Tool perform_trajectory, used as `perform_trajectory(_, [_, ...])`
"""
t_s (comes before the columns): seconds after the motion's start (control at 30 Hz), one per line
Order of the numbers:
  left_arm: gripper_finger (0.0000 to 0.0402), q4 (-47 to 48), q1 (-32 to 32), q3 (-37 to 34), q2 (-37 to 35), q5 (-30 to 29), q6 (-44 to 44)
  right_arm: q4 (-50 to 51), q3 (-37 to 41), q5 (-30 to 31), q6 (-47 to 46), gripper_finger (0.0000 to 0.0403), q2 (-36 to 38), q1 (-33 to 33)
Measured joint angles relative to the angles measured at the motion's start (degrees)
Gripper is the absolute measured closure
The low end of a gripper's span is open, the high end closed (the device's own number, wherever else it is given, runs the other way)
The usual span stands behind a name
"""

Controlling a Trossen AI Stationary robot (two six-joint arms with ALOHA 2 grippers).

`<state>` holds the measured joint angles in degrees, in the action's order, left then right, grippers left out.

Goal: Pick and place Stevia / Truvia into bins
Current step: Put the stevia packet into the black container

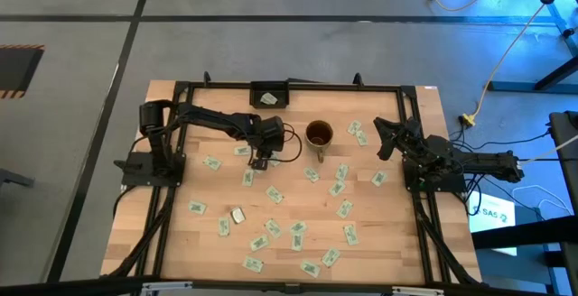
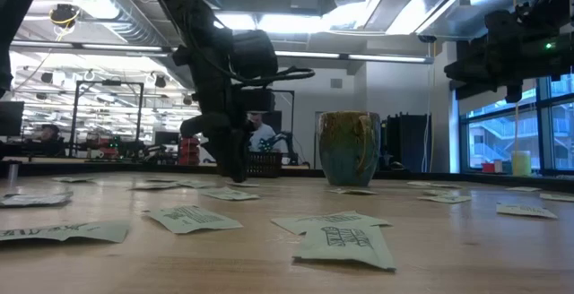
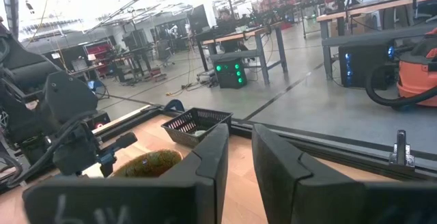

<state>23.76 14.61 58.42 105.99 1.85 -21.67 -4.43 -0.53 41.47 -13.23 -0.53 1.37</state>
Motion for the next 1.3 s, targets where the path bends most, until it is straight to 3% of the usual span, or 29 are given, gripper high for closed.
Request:
perform_trajectory(0.57, [0.0396,1.05,0.26,-0.07,0.14,2.55,2.91,0.00,-0.01,0.00,0.22,0.0331,0.00,0.00])
perform_trajectory(0.73, [0.0399,1.24,0.81,-0.29,-0.62,3.79,5.12,0.00,-0.01,0.00,0.22,0.0331,0.01,-0.01])
perform_trajectory(0.97, [0.0399,2.70,3.69,-0.64,-6.77,8.15,8.15,-0.02,-0.01,0.00,0.22,0.0331,0.01,0.00])
perform_trajectory(1.2, [0.0399,2.01,8.61,-0.51,-14.01,8.80,14.27,0.00,-0.01,0.01,0.24,0.0331,0.01,0.01])
perform_trajectory(1.3, [0.0399,2.98,9.69,-0.49,-15.25,8.98,12.77,0.00,-0.01,0.00,0.22,0.0331,0.01,0.00])
